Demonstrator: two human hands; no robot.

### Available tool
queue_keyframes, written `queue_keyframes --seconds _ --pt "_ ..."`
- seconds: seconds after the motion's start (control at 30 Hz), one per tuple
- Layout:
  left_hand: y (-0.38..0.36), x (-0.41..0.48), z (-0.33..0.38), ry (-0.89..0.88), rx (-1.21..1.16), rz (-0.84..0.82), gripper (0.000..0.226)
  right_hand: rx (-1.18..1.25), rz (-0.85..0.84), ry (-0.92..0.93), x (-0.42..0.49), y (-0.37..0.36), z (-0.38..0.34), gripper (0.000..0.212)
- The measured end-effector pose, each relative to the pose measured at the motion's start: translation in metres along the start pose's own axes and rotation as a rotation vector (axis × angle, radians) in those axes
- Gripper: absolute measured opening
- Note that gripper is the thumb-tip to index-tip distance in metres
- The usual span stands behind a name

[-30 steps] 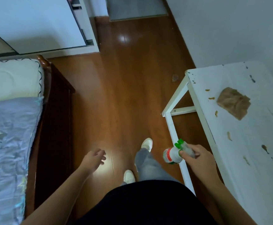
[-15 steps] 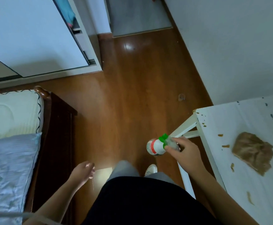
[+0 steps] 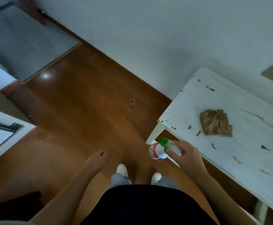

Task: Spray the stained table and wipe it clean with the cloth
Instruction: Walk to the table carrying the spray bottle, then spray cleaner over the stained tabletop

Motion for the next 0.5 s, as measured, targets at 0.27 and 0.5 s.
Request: queue_keyframes --seconds 0.27,0.5 --pt "-0.031 0.028 0.186 -0.369 0.204 -0.165 0.029 0.266 0.419 -0.181 -0.034 0.079 0.047 0.028" --pt "-0.089 0.012 0.269 -0.605 0.499 -0.131 0.027 0.529 0.728 -0.141 -0.029 0.148 0.081 0.027"
Point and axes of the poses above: each hand's wrist, its own x-axis towards the middle knuckle, its own y-axis out of the back of the hand, z = x × y, the point moved 4 cm from there along x, towards the middle knuckle, and after that the axes turned 2 degrees about z, right-handed, at the moved point
